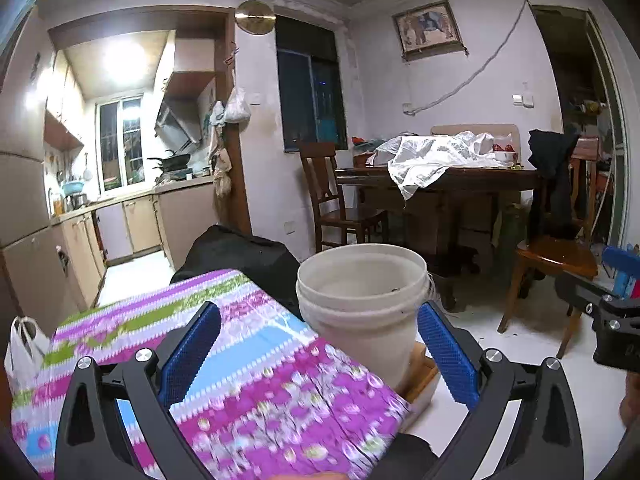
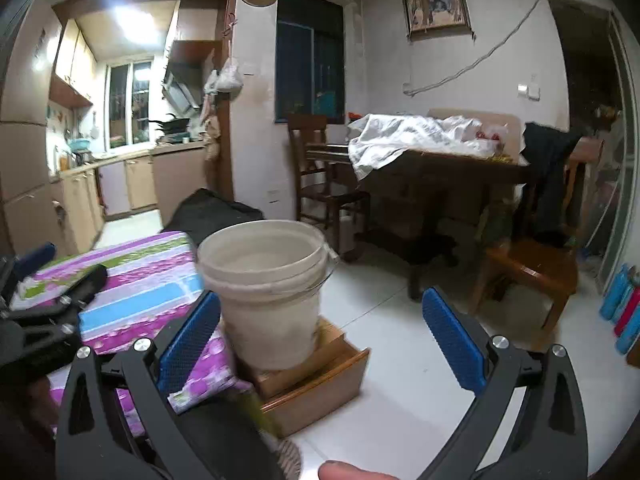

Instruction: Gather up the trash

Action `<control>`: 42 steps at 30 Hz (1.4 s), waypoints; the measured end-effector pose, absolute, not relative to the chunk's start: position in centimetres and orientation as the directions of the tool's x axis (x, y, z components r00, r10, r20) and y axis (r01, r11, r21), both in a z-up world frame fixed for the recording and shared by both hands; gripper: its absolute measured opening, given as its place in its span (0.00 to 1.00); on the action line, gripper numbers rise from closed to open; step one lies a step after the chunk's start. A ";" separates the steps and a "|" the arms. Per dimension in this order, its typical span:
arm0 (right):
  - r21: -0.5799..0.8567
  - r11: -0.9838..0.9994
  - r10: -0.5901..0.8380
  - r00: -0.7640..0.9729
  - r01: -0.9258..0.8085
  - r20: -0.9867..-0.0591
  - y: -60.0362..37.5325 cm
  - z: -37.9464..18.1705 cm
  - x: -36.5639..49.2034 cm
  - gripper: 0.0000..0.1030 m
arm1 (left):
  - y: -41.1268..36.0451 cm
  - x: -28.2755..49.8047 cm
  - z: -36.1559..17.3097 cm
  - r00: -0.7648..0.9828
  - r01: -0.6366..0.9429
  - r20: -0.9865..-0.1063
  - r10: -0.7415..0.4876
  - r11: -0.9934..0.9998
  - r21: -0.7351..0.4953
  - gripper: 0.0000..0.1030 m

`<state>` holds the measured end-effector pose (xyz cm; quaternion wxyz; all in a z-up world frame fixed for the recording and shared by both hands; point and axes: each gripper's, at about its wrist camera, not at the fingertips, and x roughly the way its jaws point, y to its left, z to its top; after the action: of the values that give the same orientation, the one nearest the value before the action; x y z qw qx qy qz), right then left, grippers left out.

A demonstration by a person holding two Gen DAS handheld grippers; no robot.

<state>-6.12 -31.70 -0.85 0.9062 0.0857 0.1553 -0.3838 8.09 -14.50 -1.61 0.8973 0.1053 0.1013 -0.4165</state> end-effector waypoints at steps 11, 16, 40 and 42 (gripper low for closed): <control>0.084 0.689 -0.685 0.684 0.720 -0.251 -28.7 0.6 -11.2 0.95 | -11.5 1.1 -1.0 0.704 0.706 -0.231 -0.672 0.697 0.124 0.95; 0.053 0.685 -0.690 0.670 0.727 -0.273 -28.3 1.3 -11.1 0.95 | -10.6 -0.4 -0.7 0.710 0.698 -0.247 -0.659 0.706 0.119 0.95; 0.157 0.674 -0.655 0.682 0.722 -0.325 -31.0 -0.2 -12.3 0.95 | -11.6 -0.7 -2.4 0.694 0.709 -0.281 -0.663 0.696 0.108 0.95; 0.165 0.670 -0.655 0.681 0.723 -0.326 -31.2 -0.3 -12.5 0.95 | -12.0 -1.1 -2.8 0.679 0.725 -0.293 -0.673 0.679 0.119 0.95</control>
<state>-12.48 -31.17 -0.32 0.9059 0.1415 0.1205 -0.3805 -1.08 -11.96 -2.85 0.9091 0.1134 0.1131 -0.3845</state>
